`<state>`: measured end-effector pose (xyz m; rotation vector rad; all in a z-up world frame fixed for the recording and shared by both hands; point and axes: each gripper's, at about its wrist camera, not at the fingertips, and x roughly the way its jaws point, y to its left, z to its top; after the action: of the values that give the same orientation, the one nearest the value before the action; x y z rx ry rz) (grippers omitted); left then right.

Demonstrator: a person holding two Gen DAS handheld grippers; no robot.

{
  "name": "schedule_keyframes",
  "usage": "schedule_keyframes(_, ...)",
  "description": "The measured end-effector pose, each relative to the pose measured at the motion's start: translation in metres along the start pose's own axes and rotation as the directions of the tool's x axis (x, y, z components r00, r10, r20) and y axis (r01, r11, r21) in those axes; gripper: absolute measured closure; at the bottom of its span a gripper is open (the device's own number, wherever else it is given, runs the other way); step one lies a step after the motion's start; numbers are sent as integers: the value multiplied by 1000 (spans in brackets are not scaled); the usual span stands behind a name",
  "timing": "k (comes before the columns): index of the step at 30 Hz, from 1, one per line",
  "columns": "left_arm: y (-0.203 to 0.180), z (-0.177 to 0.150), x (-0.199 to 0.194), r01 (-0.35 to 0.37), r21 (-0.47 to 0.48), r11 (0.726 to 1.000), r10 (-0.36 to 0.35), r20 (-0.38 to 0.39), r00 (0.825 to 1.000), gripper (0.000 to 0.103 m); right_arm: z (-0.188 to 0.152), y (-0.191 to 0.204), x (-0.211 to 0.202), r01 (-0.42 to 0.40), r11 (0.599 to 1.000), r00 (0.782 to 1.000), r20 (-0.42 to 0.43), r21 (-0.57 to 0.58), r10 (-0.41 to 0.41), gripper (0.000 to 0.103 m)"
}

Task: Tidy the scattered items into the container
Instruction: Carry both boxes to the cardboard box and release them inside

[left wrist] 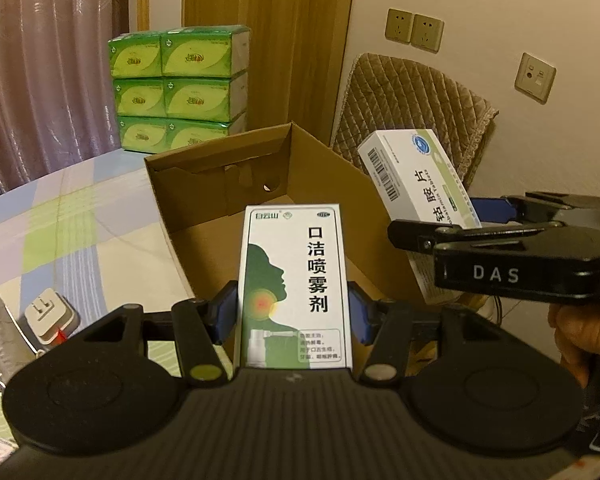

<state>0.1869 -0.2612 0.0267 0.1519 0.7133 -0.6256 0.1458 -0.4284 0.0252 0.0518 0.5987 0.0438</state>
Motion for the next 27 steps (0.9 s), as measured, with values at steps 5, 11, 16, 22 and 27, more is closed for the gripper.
schedule_keyframes(5,2,-2,-2,-8,13,1000,8,6,1000,46,-1,-5,6,0,1000,1000,-5,3,0,35)
schedule_keyframes(11,13,-8,-20,-36,6,999,36,23,999,46,-3,-1,5,-7,1000,1000,-9,-2,7,35)
schedule_keyframes(16,24,-15,-38,-58,-14,998,59,39,998,42,-4,7,7,-24,1000,1000,-16,-12,23,35)
schedule_keyframes(22,38,-24,-53,-76,-41,996,78,46,996,40,-3,16,13,-58,998,998,-29,-5,57,35)
schedule_keyframes(27,50,-34,-60,-97,-55,994,98,33,995,37,-1,19,11,-70,998,998,-6,2,70,14)
